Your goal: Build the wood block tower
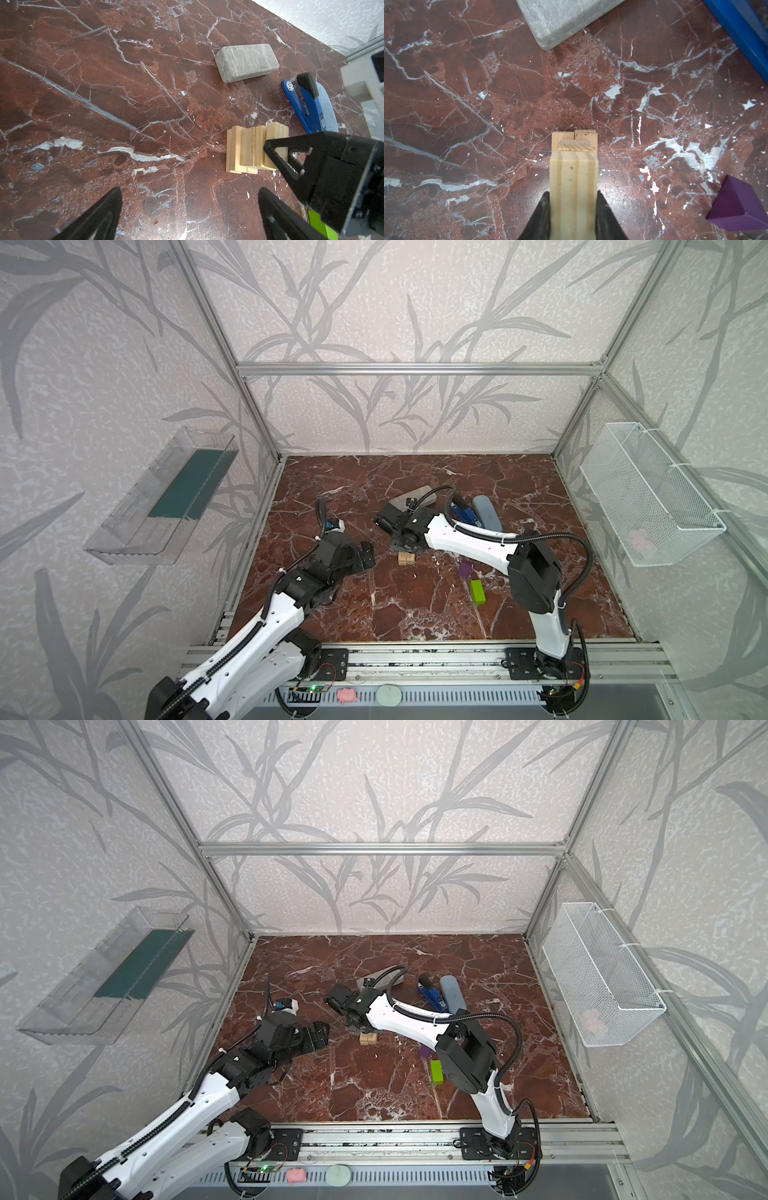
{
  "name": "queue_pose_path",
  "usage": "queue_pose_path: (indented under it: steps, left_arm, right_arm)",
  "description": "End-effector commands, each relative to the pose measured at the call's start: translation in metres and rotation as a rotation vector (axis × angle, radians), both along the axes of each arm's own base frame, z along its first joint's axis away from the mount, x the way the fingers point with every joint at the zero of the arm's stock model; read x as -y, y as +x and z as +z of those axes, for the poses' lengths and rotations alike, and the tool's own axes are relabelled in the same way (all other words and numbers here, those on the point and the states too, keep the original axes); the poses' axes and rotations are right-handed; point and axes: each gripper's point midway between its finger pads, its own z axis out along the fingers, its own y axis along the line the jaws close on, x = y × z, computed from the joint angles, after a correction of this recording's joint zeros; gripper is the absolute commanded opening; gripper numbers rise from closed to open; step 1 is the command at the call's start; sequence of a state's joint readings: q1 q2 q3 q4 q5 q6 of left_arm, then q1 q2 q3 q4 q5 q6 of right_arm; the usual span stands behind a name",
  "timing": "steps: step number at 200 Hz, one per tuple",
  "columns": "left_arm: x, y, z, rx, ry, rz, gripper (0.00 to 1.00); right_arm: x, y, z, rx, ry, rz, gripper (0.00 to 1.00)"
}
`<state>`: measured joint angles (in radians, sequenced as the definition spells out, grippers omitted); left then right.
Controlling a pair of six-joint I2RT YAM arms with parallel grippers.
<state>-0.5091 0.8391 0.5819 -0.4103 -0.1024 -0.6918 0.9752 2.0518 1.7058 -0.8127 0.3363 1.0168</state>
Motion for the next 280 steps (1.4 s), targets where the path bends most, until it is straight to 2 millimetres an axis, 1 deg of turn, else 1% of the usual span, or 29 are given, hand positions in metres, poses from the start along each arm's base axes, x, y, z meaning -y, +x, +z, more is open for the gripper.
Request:
queue_pose_path:
  steps: [1,23,69,90,130,165,235,280]
  left_arm:
    - [-0.003,0.0,-0.004,-0.008,0.004,0.015,1.0]
    - [-0.003,0.0,-0.004,-0.007,0.005,0.016,1.0]
    - [-0.002,0.001,-0.004,-0.01,0.0,0.012,1.0]
    - [-0.002,0.001,-0.003,-0.009,0.0,0.012,1.0]
    - [-0.002,0.001,-0.003,-0.011,0.0,0.012,1.0]
    - [-0.001,0.001,-0.004,-0.011,-0.001,0.01,1.0]
    - [-0.001,0.002,-0.004,-0.011,-0.003,0.01,1.0]
    - [-0.001,0.002,-0.004,-0.009,-0.005,0.01,1.0]
  right_arm:
    - [0.002,0.005,-0.002,0.006,-0.025,-0.008,0.32]
    - [0.002,0.005,-0.003,0.003,-0.026,-0.006,0.35]
    - [-0.002,0.005,-0.002,-0.004,-0.012,-0.002,0.48]
    - [-0.002,0.008,-0.002,0.0,-0.017,-0.005,0.51]
    - [0.003,0.011,-0.006,-0.01,-0.031,-0.014,0.51]
    - [0.003,0.012,-0.011,-0.025,-0.032,-0.012,0.5]
    - [0.0,0.015,-0.014,-0.031,-0.031,-0.001,0.41]
    - [-0.002,0.016,-0.014,-0.04,-0.028,0.006,0.38]
